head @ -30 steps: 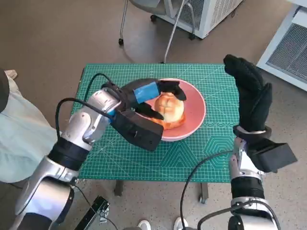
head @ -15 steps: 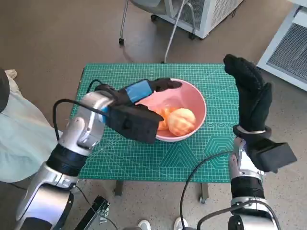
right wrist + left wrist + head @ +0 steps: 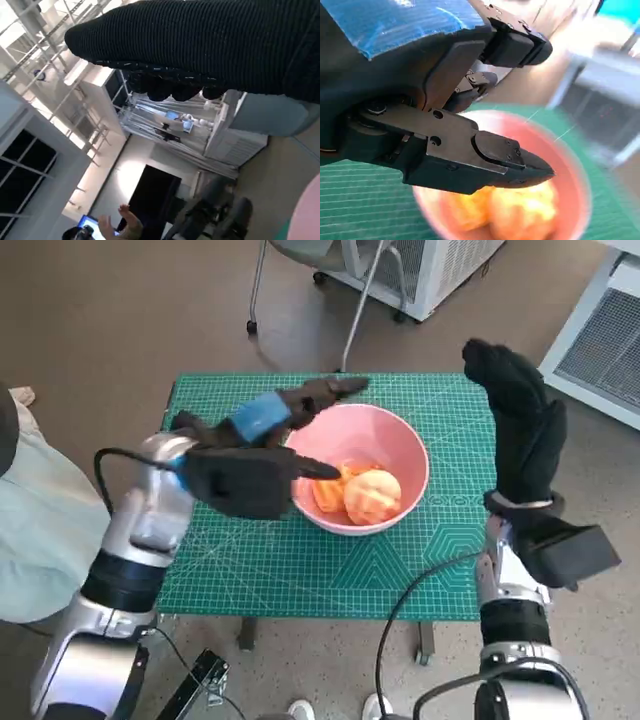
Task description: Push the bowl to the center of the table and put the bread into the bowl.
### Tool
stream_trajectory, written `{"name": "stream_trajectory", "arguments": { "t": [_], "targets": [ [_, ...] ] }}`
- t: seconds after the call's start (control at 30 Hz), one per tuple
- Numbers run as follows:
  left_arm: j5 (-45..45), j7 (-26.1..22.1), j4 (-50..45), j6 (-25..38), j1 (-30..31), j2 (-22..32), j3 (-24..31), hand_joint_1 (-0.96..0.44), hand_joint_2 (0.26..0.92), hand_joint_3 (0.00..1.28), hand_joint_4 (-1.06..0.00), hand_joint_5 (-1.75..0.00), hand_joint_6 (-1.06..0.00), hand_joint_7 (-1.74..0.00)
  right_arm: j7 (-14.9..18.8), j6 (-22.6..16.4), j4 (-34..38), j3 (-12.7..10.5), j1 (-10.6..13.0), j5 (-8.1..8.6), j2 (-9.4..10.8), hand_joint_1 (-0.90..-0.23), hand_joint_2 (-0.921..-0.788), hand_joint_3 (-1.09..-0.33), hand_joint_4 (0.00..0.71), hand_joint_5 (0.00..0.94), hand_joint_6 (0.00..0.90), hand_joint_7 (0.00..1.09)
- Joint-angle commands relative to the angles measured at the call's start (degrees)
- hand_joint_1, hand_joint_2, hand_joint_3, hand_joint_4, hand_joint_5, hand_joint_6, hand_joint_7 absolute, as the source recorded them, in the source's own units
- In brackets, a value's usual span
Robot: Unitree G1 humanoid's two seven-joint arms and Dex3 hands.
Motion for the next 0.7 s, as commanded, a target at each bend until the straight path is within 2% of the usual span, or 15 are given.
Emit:
{"name": "stream_trajectory", "arguments": {
  "t": [0.03,0.27,0.53,0.7],
  "targets": [
    [-6.25,6.01,3.26,-7.96,2.28,-1.35,5.34,0.02,0.88,0.01,-0.27,-0.04,-0.43,-0.13,0.17,1.78,0.2,0.09,-0.8,0.48,0.01,-0.458,-0.921,-0.623,0.438,0.008,0.139,0.83],
    [-12.04,12.82,6.3,-17.24,5.4,-4.0,10.13,0.02,0.903,0.02,-0.39,-0.05,-0.48,-0.14,0.2,3.35,-1.39,0.25,-1.94,0.95,0.55,-0.468,-0.921,-0.619,0.442,0.009,0.14,0.83],
    [-13.12,21.04,5.39,-19.57,10.13,-7.11,13.05,0.0,0.918,0.03,-0.42,-0.05,-0.46,-0.13,-0.58,4.68,-3.92,0.92,-1.92,0.16,1.13,-0.485,-0.921,-0.609,0.43,0.003,0.146,0.82],
    [-9.59,27.67,5.26,-22.42,12.56,-8.27,13.01,0.02,0.921,0.05,-0.44,-0.05,-0.45,-0.15,-0.98,5.38,-3.92,1.01,-2.23,-0.57,0.65,-0.491,-0.921,-0.603,0.427,0.001,0.149,0.81]
  ]
}}
